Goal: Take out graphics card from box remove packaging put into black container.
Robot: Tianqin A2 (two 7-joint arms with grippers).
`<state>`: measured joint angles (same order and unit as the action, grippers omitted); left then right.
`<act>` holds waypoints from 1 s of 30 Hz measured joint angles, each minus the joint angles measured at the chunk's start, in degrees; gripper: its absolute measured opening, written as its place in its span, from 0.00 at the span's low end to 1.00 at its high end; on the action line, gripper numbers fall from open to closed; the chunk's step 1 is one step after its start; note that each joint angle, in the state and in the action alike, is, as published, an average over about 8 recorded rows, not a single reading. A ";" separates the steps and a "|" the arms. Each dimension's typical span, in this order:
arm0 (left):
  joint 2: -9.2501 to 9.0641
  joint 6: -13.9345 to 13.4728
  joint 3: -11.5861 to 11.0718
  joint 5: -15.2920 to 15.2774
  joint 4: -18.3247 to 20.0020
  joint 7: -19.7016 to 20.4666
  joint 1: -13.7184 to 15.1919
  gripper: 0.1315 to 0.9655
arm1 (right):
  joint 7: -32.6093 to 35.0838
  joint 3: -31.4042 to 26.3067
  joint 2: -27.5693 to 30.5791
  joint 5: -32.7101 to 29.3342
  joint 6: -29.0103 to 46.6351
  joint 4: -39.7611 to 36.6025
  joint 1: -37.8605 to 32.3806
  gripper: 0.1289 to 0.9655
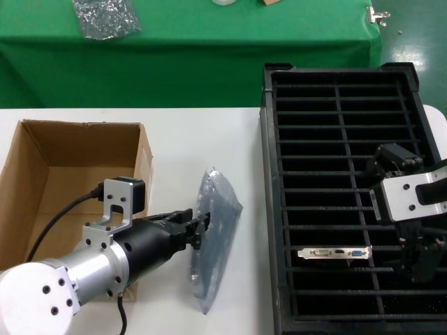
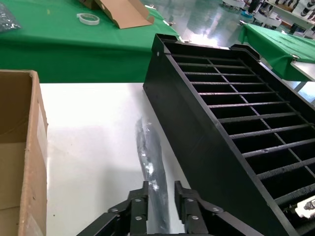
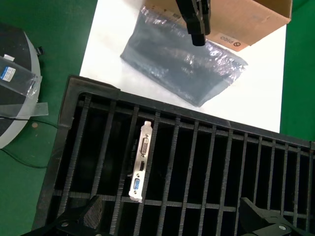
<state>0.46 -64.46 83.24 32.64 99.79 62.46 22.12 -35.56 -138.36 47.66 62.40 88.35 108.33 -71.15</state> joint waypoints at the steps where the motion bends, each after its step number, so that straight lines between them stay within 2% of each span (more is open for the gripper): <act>1: 0.08 0.06 -0.01 0.13 -0.01 -0.15 -0.02 0.11 | 0.00 0.00 0.00 0.00 0.00 0.00 0.00 1.00; 5: 0.86 0.77 -0.13 0.91 0.84 -1.56 -0.03 0.15 | 0.00 -0.01 0.00 0.00 0.00 0.00 0.00 1.00; 9: 2.60 2.45 -0.53 2.44 3.51 -4.52 -0.12 0.24 | 0.00 -0.01 0.00 0.00 -0.01 0.00 -0.01 1.00; 14: 5.57 6.57 -1.62 4.88 8.41 -10.19 -0.66 0.34 | 0.00 -0.02 0.01 0.01 -0.01 0.00 -0.01 1.00; 18: 7.16 9.87 -2.32 6.39 10.94 -13.97 -1.18 0.47 | 0.22 0.30 -0.21 0.29 -0.63 -0.11 0.49 1.00; 22: 7.59 11.65 -2.16 8.09 10.80 -15.62 -1.76 0.60 | 1.10 1.47 -0.97 1.31 -2.83 -0.53 2.26 1.00; 26: 7.85 13.57 -1.63 10.64 9.77 -17.23 -2.61 0.60 | 2.58 3.39 -2.23 2.98 -6.46 -1.22 5.23 1.00; 30: 8.31 16.22 -1.09 13.77 8.81 -19.59 -3.63 0.70 | 4.31 5.67 -3.72 4.96 -10.76 -2.03 8.73 1.00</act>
<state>8.77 -48.23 82.15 46.41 108.59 42.87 18.48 -31.24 -132.69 43.94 67.36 77.59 106.30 -62.41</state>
